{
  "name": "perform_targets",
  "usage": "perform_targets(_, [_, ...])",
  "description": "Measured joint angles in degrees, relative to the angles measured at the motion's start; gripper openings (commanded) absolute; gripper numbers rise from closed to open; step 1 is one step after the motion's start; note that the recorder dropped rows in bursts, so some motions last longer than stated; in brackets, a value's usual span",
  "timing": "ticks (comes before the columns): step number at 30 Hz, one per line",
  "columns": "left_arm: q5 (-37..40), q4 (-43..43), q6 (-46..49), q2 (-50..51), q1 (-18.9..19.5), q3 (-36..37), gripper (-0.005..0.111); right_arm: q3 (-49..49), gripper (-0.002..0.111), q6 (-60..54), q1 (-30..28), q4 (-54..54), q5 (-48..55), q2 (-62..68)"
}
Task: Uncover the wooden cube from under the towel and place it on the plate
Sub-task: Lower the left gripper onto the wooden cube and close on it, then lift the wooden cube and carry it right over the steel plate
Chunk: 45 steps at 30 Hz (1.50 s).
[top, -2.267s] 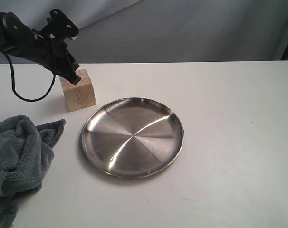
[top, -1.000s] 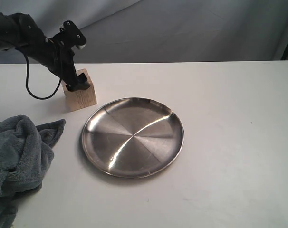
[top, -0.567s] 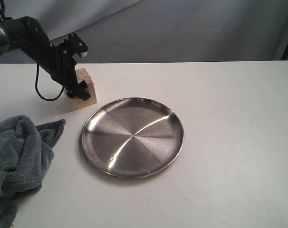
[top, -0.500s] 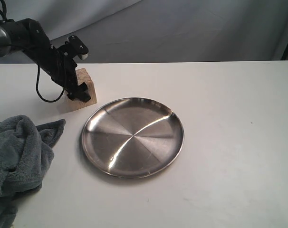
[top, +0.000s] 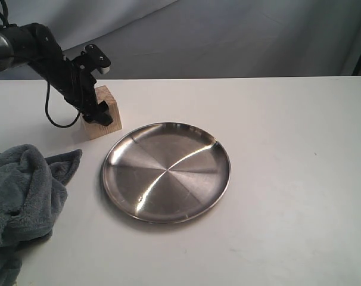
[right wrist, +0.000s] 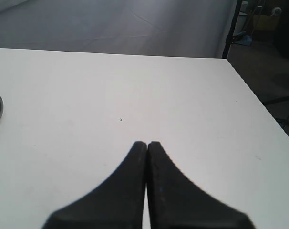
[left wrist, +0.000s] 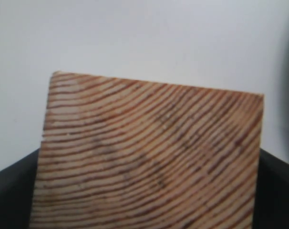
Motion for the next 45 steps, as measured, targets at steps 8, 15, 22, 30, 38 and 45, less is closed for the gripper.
perform_targets(8, [0.4, 0.0, 0.0, 0.0, 0.0, -0.1, 0.000, 0.0, 0.000, 0.0, 0.0, 0.0, 0.0, 0.0])
perform_targets(15, [0.0, -1.1, 0.0, 0.0, 0.1, -0.1, 0.000, 0.0, 0.000, 0.0, 0.0, 0.0, 0.0, 0.0])
perform_targets(22, [-0.6, -3.5, 0.0, 0.0, 0.1, -0.1, 0.000, 0.0, 0.000, 0.0, 0.0, 0.0, 0.0, 0.0])
perform_targets(30, [0.1, -5.8, -0.6, -1.7, 0.1, -0.1, 0.000, 0.0, 0.000, 0.0, 0.0, 0.0, 0.0, 0.0])
perform_targets(38, [6.8, -9.7, -0.7, -6.7, 0.1, -0.1, 0.000, 0.0, 0.000, 0.0, 0.0, 0.0, 0.0, 0.0])
perform_targets(45, [11.3, -11.0, -0.7, -13.0, 0.1, -0.1, 0.000, 0.0, 0.000, 0.0, 0.0, 0.0, 0.0, 0.0])
